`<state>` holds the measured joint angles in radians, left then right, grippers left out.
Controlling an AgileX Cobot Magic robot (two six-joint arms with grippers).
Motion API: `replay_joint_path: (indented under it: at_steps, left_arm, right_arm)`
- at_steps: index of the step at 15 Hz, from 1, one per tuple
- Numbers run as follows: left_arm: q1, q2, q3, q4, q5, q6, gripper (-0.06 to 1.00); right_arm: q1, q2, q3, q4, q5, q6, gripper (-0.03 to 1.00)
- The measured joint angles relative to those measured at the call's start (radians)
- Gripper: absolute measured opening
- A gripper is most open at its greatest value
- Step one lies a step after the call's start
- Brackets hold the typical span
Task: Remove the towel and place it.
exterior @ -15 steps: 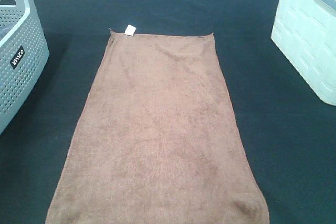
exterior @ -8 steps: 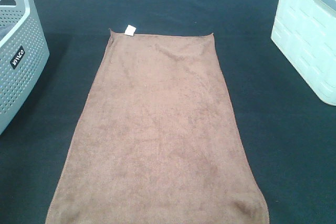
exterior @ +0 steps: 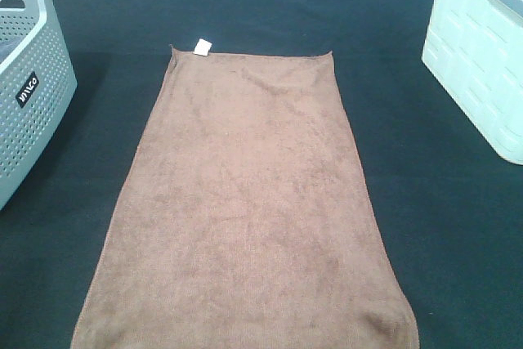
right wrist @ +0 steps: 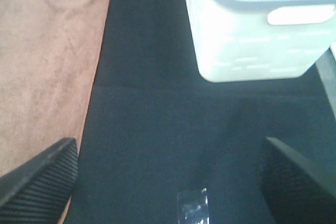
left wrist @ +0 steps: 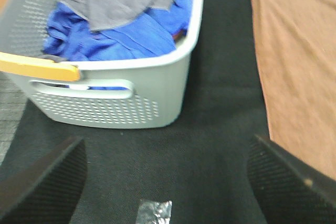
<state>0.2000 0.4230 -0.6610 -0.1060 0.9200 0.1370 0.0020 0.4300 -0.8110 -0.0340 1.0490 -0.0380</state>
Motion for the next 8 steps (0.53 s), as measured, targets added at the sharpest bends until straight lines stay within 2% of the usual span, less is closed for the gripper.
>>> replay_joint_path:
  at_steps: [2,4,8]
  left_arm:
    - [-0.083,-0.002,0.007,0.015,0.000,0.005,0.78]
    - [-0.133,-0.021,0.007,0.035,0.006,0.020,0.78]
    - [-0.139,-0.165,0.014,0.046,0.036,0.024,0.78]
  right_arm:
    - [0.000,-0.089,0.002,0.001,0.007,-0.004,0.85]
    - [0.000,-0.184,0.007,0.002,0.024,-0.004,0.85]
    - [0.000,-0.357,0.099,0.002,0.078,-0.004,0.85]
